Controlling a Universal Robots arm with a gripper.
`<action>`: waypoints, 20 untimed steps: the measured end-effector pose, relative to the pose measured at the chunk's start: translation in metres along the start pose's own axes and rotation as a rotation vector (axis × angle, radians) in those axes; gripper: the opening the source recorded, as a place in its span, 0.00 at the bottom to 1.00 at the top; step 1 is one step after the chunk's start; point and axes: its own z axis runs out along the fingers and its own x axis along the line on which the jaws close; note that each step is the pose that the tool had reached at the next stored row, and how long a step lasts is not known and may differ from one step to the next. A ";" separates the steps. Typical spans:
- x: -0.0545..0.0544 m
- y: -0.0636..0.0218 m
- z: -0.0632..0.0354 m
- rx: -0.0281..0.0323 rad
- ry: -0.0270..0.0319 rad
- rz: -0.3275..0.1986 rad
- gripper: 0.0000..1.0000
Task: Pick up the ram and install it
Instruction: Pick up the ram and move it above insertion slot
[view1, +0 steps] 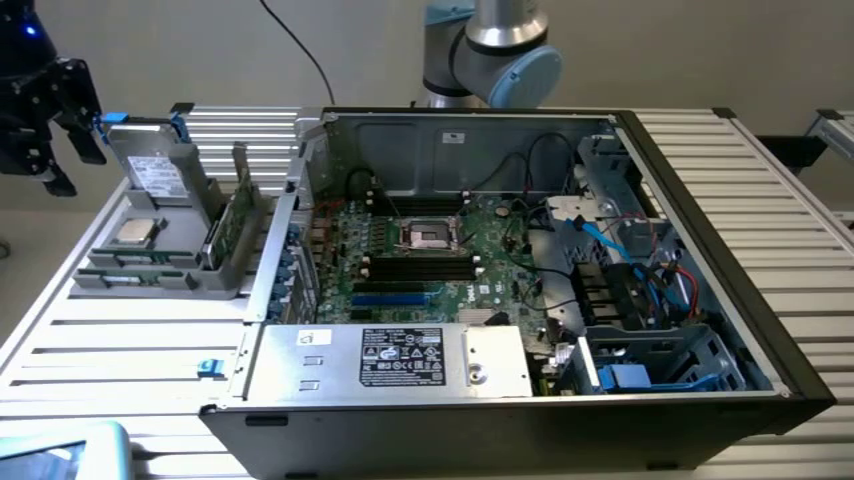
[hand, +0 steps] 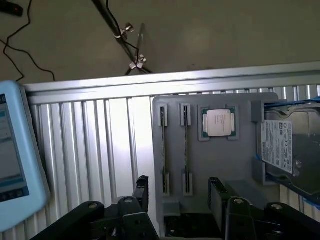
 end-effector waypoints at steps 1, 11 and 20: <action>0.000 -0.0003 0.0018 0.0000 0.0000 0.000 0.60; 0.000 -0.0004 0.0154 0.0200 -0.0016 0.000 0.60; 0.001 -0.0005 0.0318 0.0210 -0.0018 0.000 0.60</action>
